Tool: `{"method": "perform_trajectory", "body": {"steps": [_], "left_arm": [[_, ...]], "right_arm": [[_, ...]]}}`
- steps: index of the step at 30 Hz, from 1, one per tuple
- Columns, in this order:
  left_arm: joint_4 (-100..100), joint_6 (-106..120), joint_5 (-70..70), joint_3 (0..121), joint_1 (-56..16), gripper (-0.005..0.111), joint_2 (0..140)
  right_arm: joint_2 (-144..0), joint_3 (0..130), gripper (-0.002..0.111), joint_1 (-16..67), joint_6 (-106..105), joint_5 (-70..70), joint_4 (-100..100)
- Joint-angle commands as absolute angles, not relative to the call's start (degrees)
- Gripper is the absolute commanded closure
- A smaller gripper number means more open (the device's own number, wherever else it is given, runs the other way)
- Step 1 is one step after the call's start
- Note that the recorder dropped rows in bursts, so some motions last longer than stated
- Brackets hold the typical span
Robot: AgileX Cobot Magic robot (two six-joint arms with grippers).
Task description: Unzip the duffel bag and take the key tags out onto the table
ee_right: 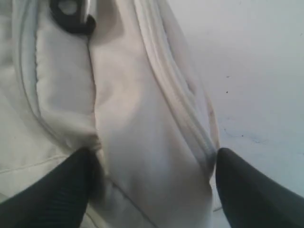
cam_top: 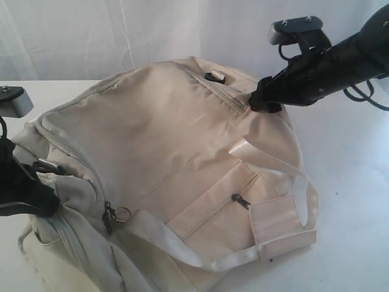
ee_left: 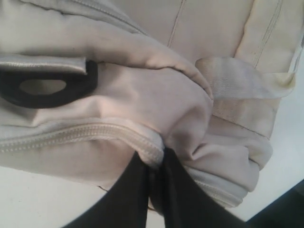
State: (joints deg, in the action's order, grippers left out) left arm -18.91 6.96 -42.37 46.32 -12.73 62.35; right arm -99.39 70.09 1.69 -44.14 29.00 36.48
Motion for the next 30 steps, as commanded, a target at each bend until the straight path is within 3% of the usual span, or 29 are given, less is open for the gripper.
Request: {"method": "perform_trajectory", "body": {"steps": [1, 5, 10, 16, 30], "left_arm": [[-21.32, 7.67, -43.73, 46.54, -12.76, 0.107, 62.06], [-20.56, 7.99, -44.08, 46.54, -12.76, 0.107, 62.06], [-14.78, 4.55, -42.0, 46.66, -12.76, 0.107, 62.06], [-8.59, 0.0, -40.39, 49.0, -12.76, 0.107, 62.06], [0.54, 0.0, -29.51, 54.67, -12.76, 0.107, 63.48]], "right_arm": [[-101.44, 70.78, 0.059, 1.8, -42.66, 31.15, 36.36], [-99.76, 70.8, 0.109, 1.8, -40.1, 32.9, 36.36], [-92.61, 70.92, 0.108, 0.99, -34.45, 33.79, 32.99], [-84.48, 69.48, 0.108, 0.46, -19.21, 42.69, 13.65], [-59.52, 48.68, 0.108, 0.46, -7.58, 46.47, 12.14]]}}
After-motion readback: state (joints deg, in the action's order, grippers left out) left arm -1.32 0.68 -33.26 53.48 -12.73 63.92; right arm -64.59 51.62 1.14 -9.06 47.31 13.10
